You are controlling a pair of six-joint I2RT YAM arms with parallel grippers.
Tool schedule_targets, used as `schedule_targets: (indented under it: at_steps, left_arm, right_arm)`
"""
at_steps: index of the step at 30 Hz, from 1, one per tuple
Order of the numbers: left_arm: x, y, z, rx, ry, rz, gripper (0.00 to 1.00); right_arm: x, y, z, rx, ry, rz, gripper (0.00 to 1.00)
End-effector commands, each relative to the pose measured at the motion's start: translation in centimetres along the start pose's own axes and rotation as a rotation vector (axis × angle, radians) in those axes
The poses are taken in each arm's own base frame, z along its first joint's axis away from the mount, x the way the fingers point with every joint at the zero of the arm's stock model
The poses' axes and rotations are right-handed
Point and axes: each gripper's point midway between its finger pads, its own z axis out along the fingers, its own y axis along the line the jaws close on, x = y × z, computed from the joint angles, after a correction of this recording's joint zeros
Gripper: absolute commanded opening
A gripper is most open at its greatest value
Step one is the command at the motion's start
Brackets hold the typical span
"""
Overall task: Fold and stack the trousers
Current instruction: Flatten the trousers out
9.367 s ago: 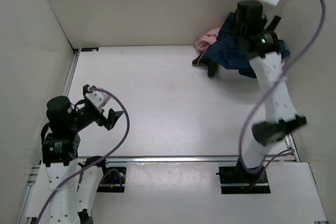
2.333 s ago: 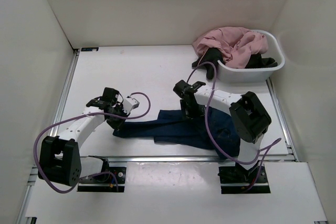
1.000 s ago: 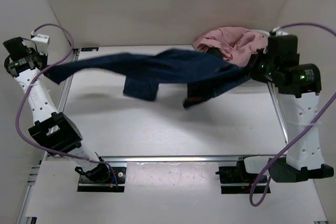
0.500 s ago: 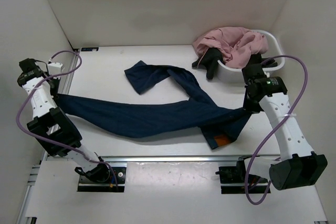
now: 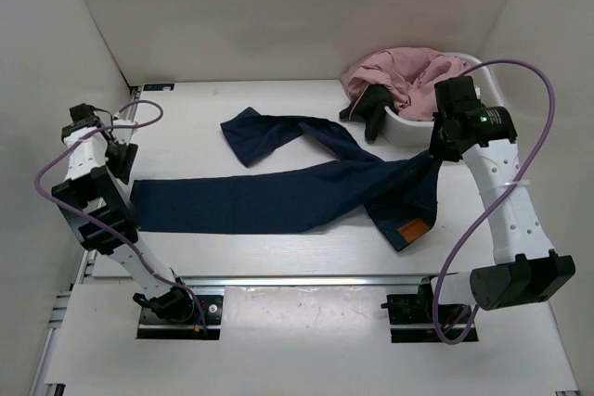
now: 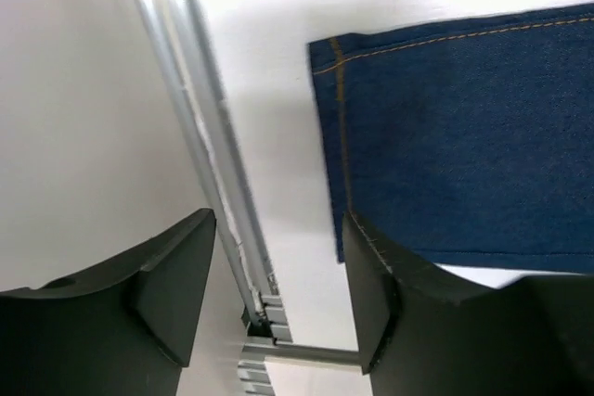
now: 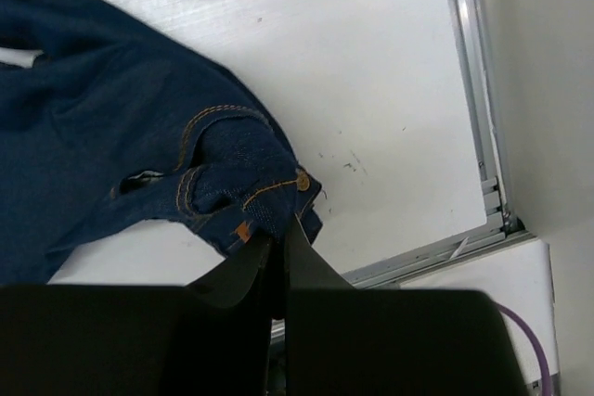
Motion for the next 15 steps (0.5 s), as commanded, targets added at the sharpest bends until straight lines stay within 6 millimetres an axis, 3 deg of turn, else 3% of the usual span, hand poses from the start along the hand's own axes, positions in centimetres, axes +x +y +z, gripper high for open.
schedule_targets:
  at_steps: [1, 5, 9, 12, 15]
  left_arm:
    - [-1.7, 2.4, -4.5, -0.119, -0.105, 0.005, 0.69]
    - [1.3, 1.3, -4.5, -0.138, -0.028, 0.027, 0.71]
    - [7.2, -2.2, -1.3, -0.026, 0.078, -0.049, 0.71]
    - [9.3, -4.5, 0.7, 0.047, 0.096, -0.095, 0.71]
    - [9.3, -5.0, 2.1, 0.040, 0.100, -0.120, 0.80]
  right_arm:
    - [0.5, 0.7, 0.8, -0.041, -0.001, -0.003, 0.00]
    - [1.9, 1.2, 1.9, -0.056, 0.034, -0.004, 0.00]
    - [2.0, 1.7, 1.8, -0.084, 0.043, -0.003, 0.00]
    - [2.0, 1.8, 2.1, -0.085, 0.040, -0.012, 0.00]
    - [2.0, 2.0, 2.9, -0.080, 0.056, -0.035, 0.00]
